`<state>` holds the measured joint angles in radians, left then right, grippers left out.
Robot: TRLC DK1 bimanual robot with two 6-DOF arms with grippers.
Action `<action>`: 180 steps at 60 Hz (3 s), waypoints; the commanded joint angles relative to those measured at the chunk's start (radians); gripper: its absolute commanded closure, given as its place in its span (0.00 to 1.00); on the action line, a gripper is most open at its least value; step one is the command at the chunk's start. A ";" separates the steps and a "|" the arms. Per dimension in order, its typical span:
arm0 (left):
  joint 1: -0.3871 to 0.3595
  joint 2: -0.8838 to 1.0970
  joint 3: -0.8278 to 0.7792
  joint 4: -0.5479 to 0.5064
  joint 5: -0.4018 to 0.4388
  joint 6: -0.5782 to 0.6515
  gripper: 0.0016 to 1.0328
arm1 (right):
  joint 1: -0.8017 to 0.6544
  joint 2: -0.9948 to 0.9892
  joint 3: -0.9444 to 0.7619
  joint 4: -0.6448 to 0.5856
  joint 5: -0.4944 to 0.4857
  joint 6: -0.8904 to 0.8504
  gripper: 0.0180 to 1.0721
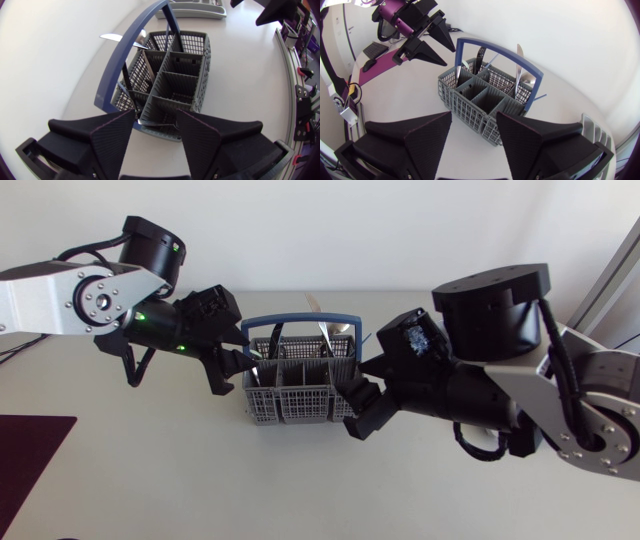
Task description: Sort the cutlery from the basket into the organizer compartments.
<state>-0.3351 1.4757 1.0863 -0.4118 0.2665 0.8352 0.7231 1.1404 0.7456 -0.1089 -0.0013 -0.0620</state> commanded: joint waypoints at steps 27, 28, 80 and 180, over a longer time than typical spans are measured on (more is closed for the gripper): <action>-0.222 0.132 0.029 -0.010 -0.400 -0.074 0.45 | -0.071 -0.088 -0.080 -0.026 -0.054 -0.033 0.36; -0.229 0.136 0.034 -0.010 -0.414 -0.077 0.45 | -0.071 -0.090 -0.080 -0.026 -0.054 -0.033 0.36; -0.099 -0.077 -0.060 -0.027 -0.329 -0.249 0.45 | -0.047 -0.031 0.000 -0.041 -0.012 -0.021 0.36; -0.064 0.087 -0.174 0.096 0.068 -0.289 0.45 | -0.013 0.433 0.270 0.009 -0.111 0.041 0.36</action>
<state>-0.4442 1.6077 0.9417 -0.3161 0.3042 0.5423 0.6998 1.5330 0.9810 -0.1120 -0.1081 -0.0486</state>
